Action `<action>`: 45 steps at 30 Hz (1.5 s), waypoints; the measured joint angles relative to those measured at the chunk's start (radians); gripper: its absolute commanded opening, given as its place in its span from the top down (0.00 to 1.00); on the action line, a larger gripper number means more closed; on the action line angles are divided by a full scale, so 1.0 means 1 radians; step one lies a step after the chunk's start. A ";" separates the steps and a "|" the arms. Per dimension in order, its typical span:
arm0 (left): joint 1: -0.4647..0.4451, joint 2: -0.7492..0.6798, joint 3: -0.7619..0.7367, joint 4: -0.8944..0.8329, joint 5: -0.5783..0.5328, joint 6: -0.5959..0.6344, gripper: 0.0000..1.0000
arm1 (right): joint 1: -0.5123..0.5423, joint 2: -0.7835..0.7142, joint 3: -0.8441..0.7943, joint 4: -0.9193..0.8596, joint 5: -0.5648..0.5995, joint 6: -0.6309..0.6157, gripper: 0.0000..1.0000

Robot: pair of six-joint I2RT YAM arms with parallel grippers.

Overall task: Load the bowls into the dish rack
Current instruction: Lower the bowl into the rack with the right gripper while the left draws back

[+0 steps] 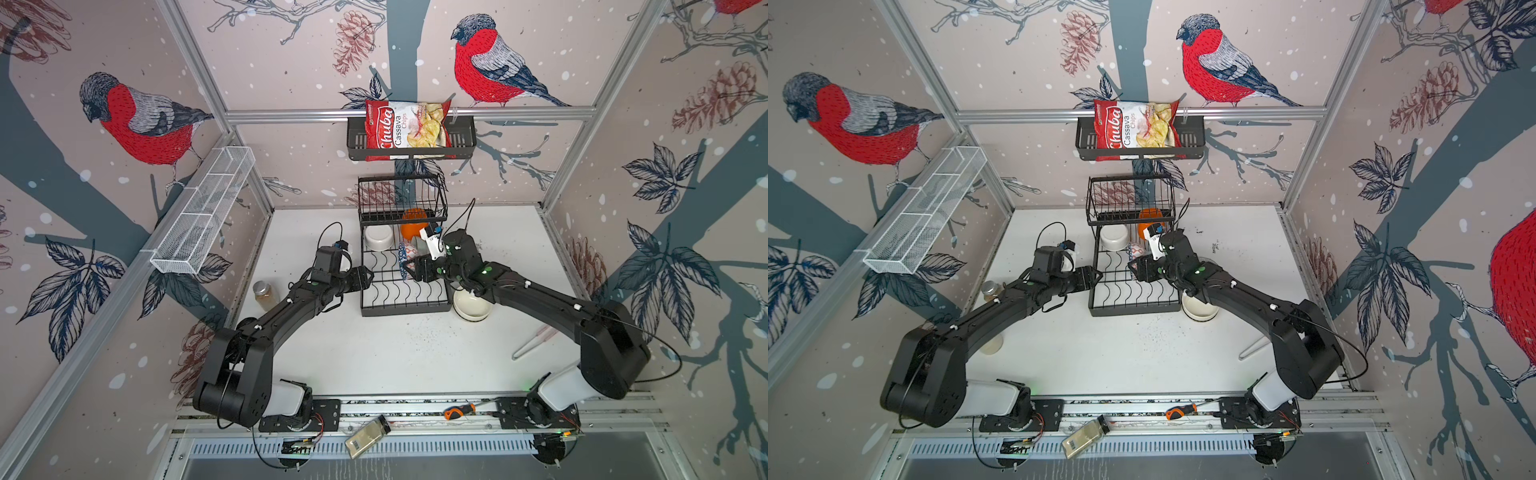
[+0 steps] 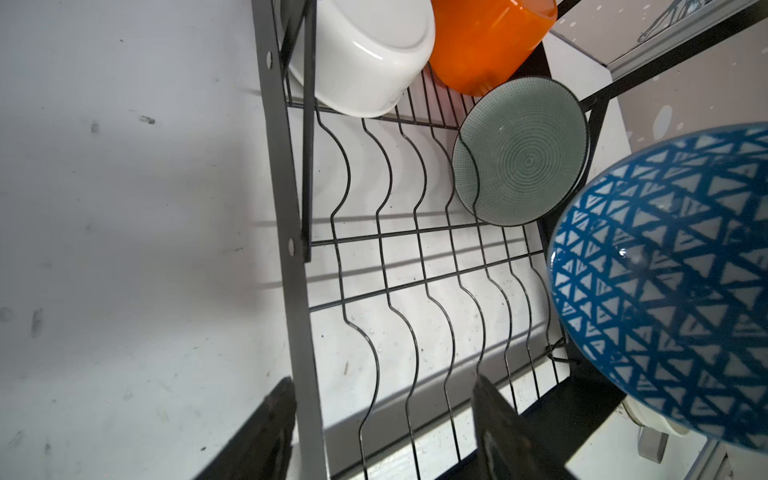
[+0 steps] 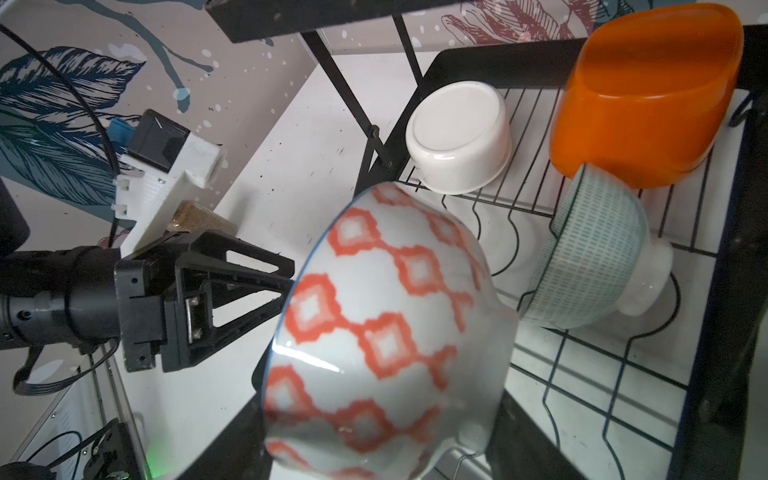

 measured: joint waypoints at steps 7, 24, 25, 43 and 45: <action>-0.021 0.028 0.013 -0.036 -0.077 0.001 0.48 | 0.022 0.024 0.018 0.001 0.069 -0.002 0.50; -0.068 0.093 0.032 -0.085 -0.185 0.001 0.75 | 0.073 0.120 0.080 0.001 0.214 -0.030 0.50; -0.069 0.095 0.032 -0.087 -0.187 0.001 0.76 | 0.076 0.130 0.087 0.001 0.226 -0.031 0.50; -0.074 0.109 0.032 -0.100 -0.202 0.001 0.86 | 0.096 0.262 0.145 0.049 0.334 -0.045 0.49; -0.075 0.109 0.032 -0.099 -0.202 0.001 0.86 | 0.097 0.275 0.156 0.054 0.344 -0.045 0.49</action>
